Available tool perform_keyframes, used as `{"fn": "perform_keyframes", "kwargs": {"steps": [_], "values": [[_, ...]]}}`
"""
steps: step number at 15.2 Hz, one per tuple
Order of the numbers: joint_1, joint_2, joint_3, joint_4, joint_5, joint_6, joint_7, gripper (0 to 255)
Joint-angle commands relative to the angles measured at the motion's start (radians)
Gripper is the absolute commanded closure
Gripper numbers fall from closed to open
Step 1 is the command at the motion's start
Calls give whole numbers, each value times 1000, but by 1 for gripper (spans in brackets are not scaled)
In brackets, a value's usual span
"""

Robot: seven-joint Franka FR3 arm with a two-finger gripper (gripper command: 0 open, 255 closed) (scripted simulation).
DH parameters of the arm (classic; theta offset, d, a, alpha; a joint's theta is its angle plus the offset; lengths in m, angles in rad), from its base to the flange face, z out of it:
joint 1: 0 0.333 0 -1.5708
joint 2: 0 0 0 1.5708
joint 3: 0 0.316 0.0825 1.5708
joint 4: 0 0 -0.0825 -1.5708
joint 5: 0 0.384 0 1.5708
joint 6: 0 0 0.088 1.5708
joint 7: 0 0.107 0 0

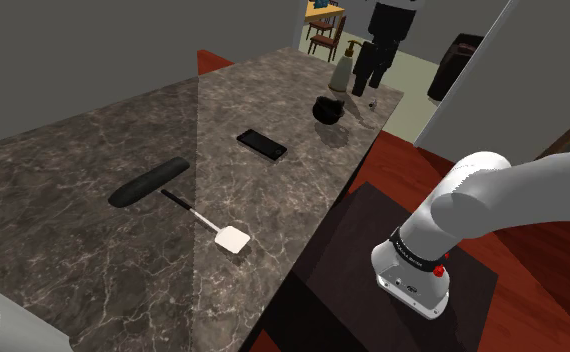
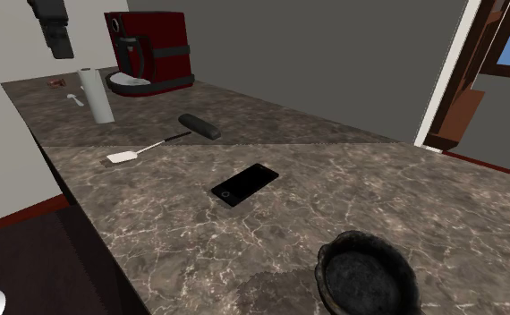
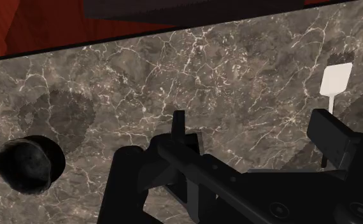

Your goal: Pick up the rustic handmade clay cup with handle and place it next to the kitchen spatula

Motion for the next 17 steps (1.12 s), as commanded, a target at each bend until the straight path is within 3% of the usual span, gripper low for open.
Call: {"fn": "perform_keyframes", "kwargs": {"steps": [1,10,17], "values": [[0,0,0,0,0,0,0,0],[-46,190,-173,11,-98,169,-228,0],[-65,404,-295,97,-118,289,-404,0]]}}
